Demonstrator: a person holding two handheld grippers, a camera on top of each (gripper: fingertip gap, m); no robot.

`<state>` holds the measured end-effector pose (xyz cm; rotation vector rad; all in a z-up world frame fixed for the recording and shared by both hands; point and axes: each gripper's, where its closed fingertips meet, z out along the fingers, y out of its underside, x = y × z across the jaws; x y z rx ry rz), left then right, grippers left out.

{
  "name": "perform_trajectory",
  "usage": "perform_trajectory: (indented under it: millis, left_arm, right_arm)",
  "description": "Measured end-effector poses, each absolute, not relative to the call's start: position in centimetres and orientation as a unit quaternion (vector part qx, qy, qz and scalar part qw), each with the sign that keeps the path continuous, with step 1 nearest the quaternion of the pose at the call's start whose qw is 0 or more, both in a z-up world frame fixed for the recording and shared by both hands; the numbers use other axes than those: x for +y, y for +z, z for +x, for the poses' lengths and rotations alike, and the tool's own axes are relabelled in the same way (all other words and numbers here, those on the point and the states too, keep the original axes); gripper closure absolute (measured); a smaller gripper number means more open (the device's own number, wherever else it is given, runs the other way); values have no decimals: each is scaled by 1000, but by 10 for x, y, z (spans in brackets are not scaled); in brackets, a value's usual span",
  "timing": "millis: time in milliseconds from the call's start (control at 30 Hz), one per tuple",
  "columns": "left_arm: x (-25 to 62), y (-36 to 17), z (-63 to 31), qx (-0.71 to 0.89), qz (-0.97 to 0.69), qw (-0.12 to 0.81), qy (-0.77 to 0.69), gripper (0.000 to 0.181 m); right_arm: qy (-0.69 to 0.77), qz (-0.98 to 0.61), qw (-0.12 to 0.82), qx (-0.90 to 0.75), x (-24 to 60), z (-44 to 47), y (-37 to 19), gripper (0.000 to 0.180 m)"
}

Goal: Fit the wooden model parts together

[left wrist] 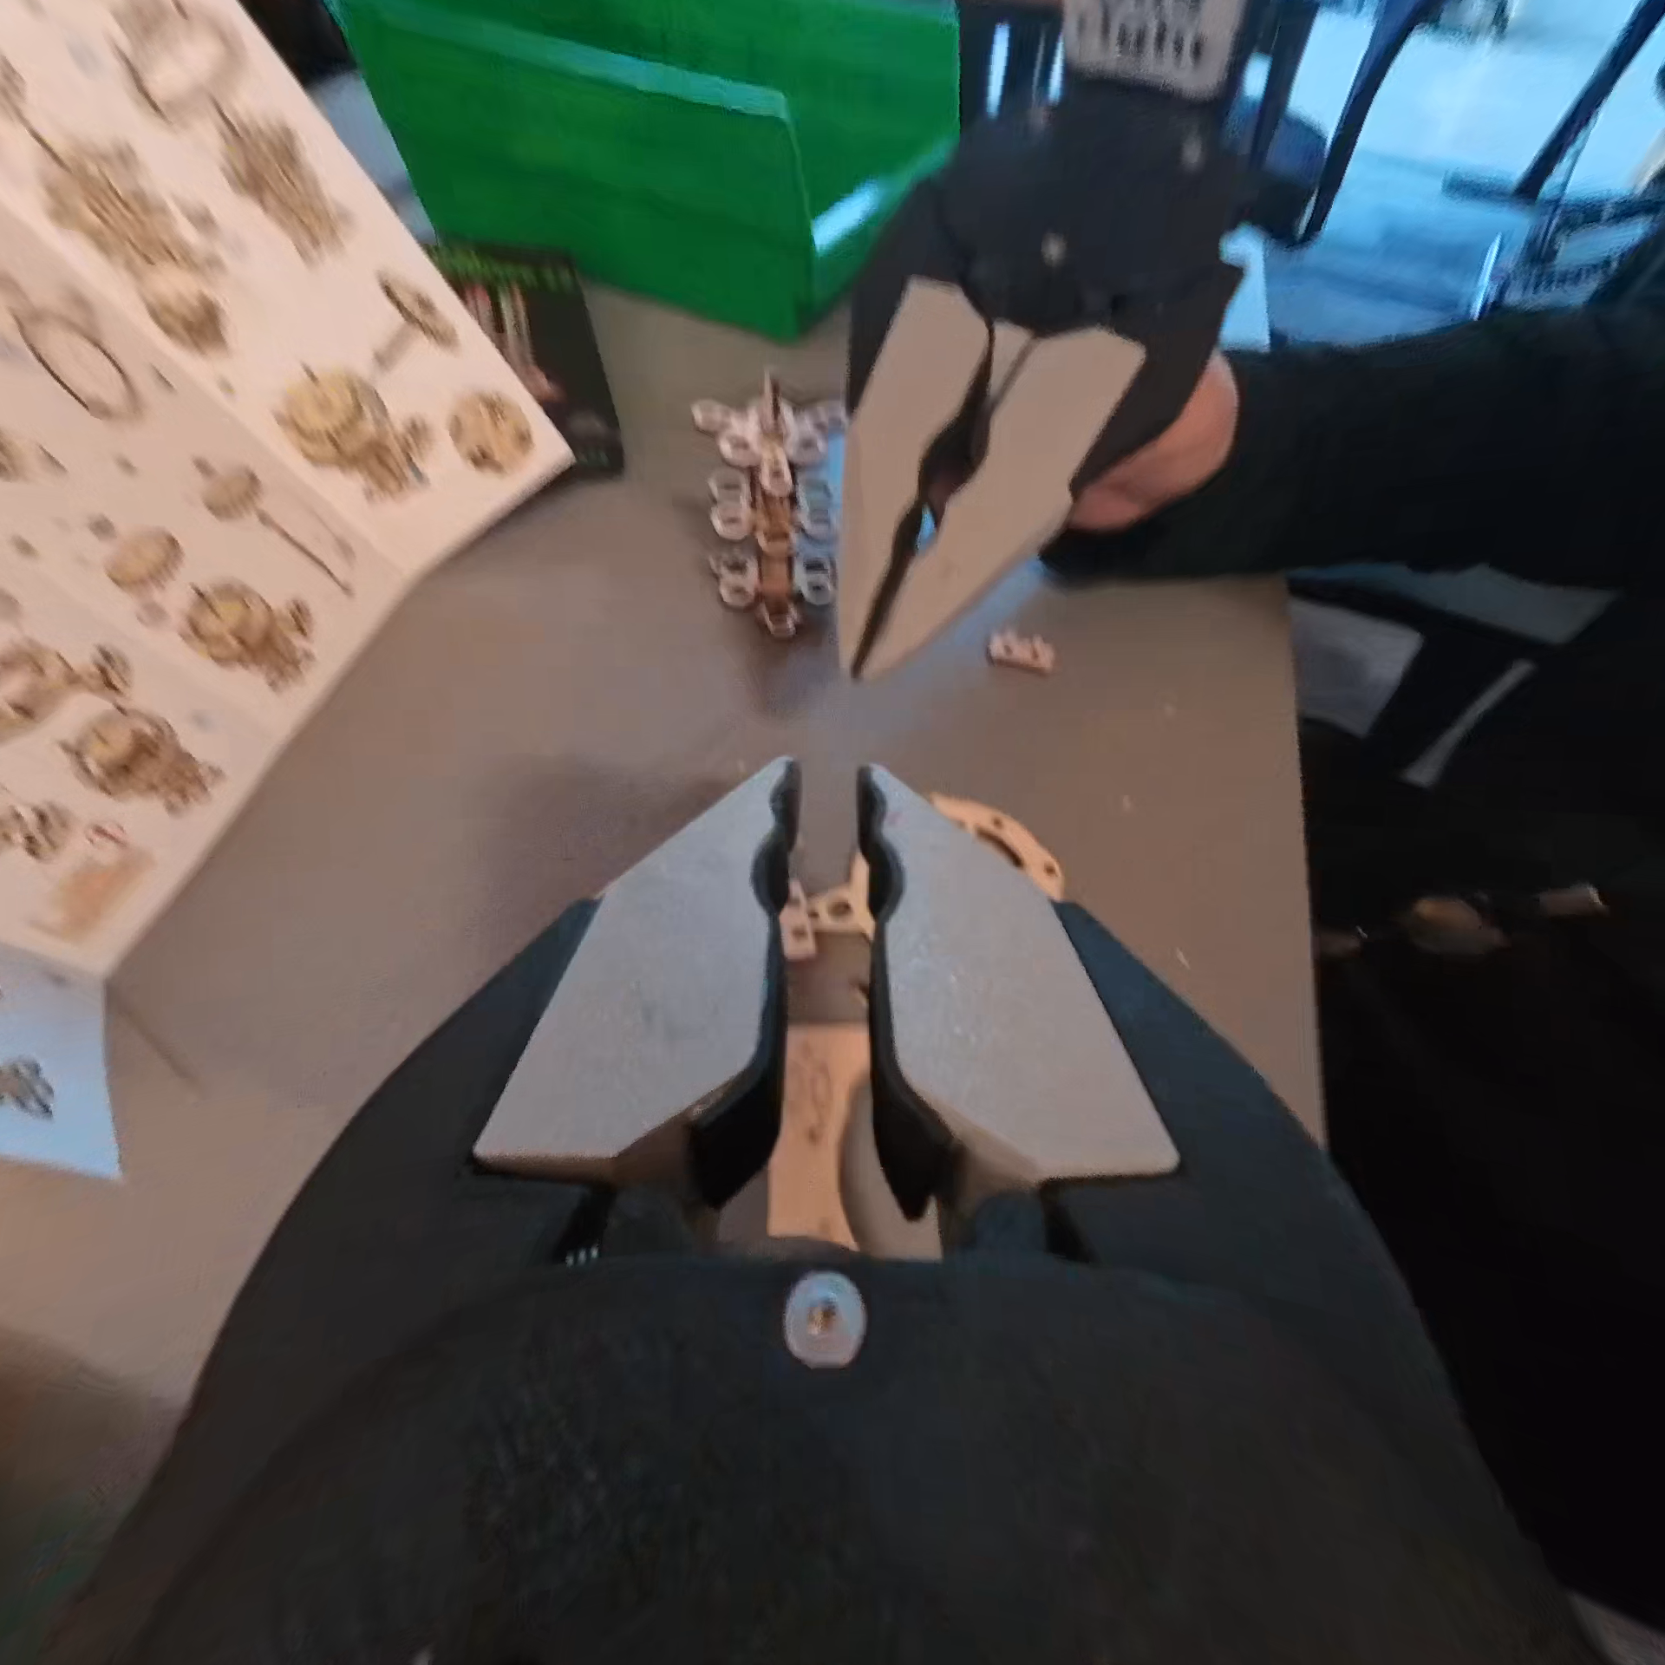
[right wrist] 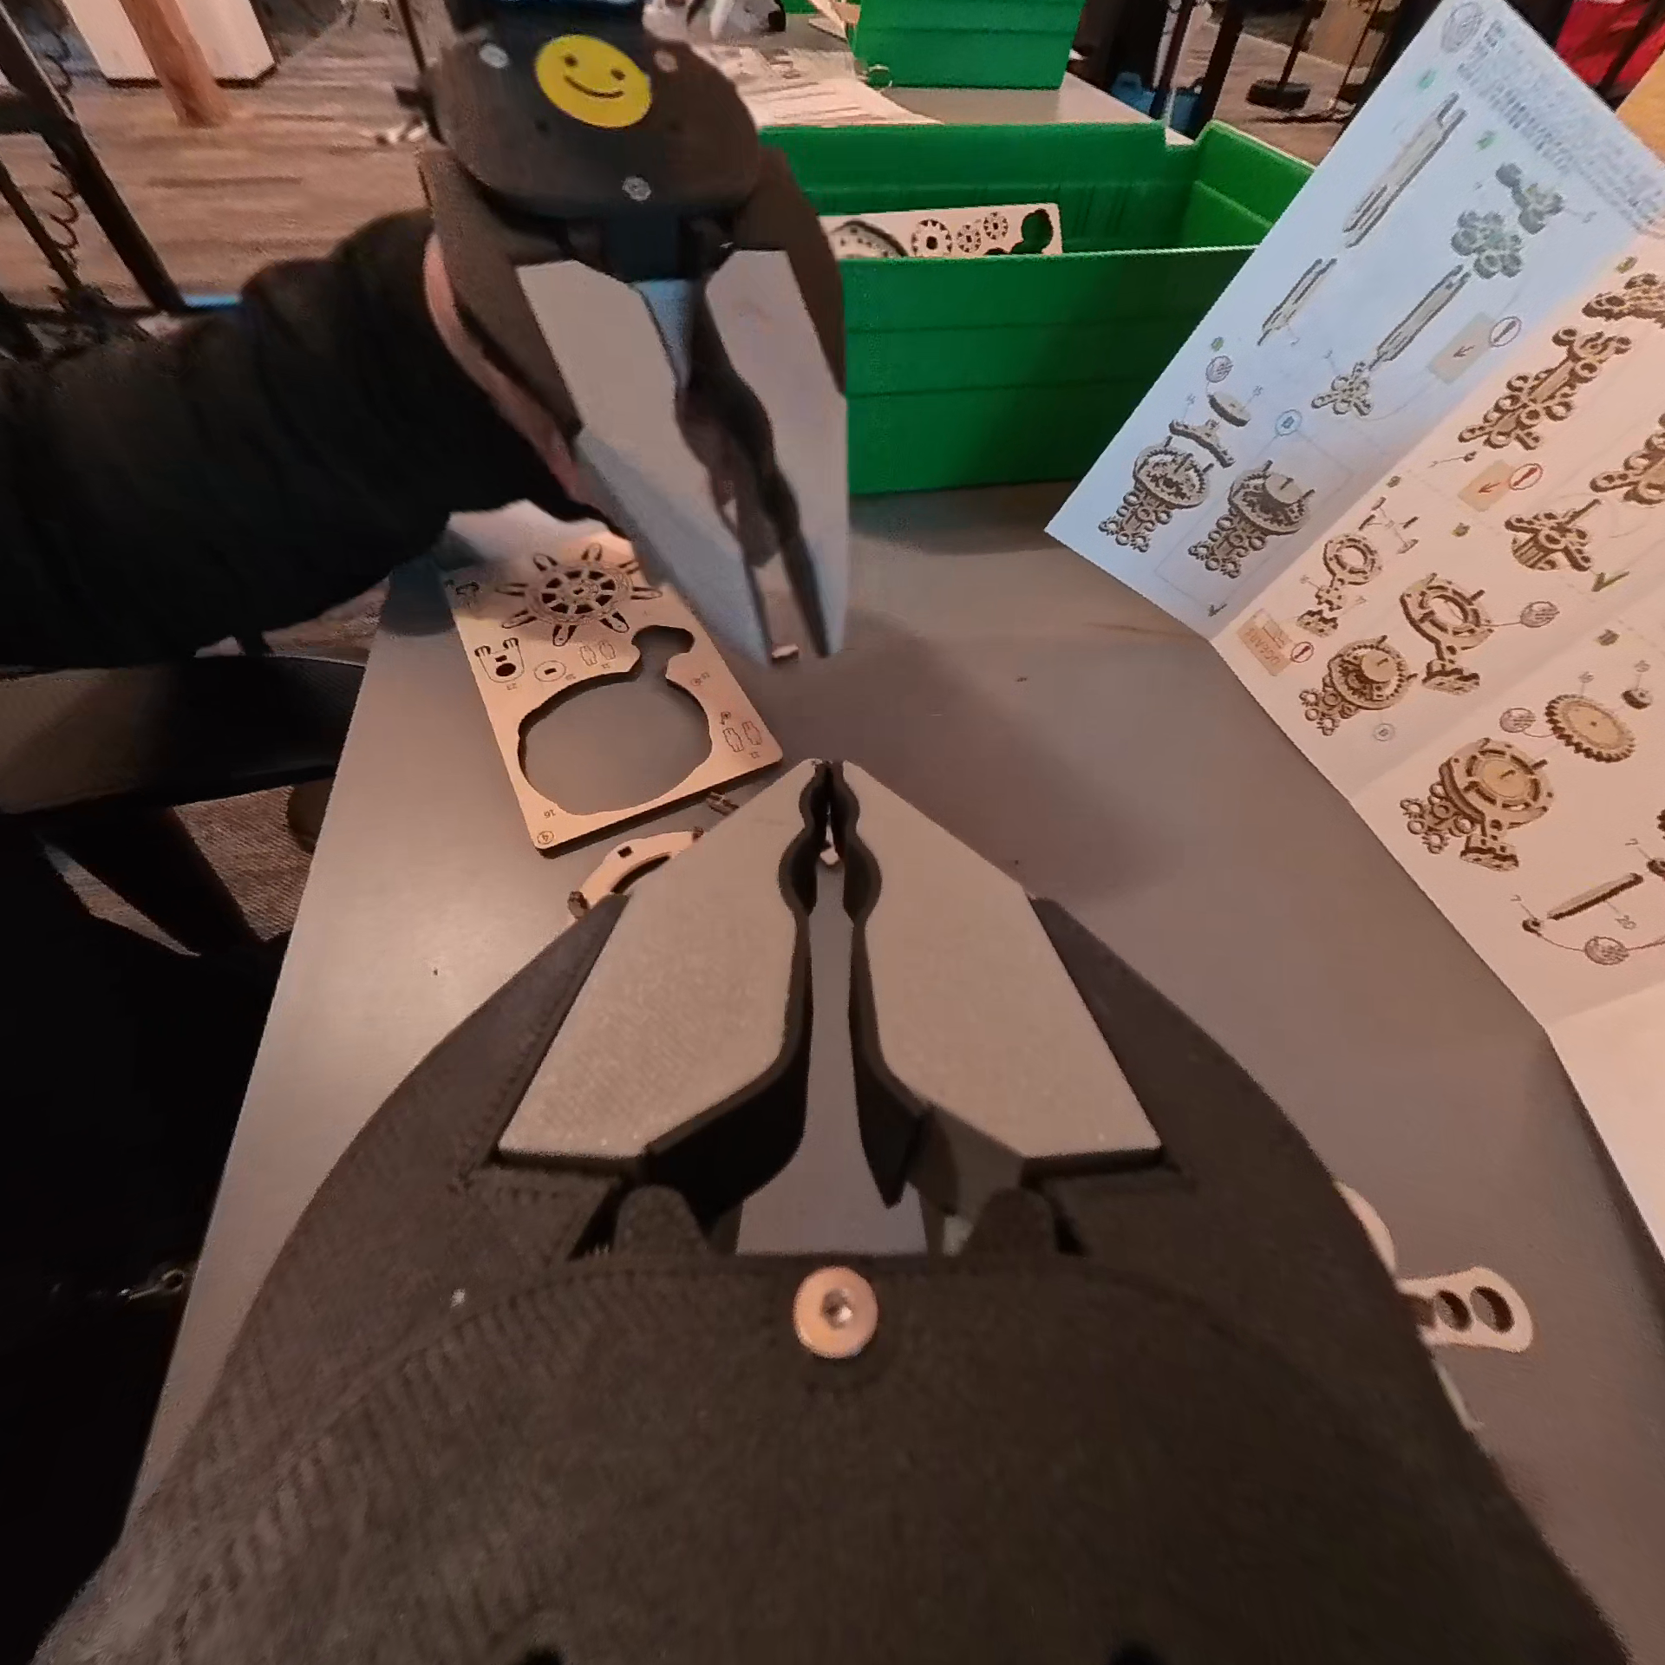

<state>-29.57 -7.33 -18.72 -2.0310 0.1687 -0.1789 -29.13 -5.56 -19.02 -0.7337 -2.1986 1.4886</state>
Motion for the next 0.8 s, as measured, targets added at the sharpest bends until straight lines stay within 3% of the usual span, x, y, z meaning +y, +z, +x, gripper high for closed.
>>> perform_trajectory:
  millis: [233, 500, 800]
  left_arm:
    - [-96, -237, -279, 39, -918, 392, -39, 171]
    - [-106, -267, -290, 14, -948, 318, -2, 168]
    - [-102, -269, -289, 8, -943, 332, -25, 175]
  right_arm:
    - [534, -251, 213, -779, -55, -289, -180, 180]
    - [549, -253, 213, -767, -52, -288, -172, 180]
    - [550, -248, 215, -768, -53, -286, -169, 180]
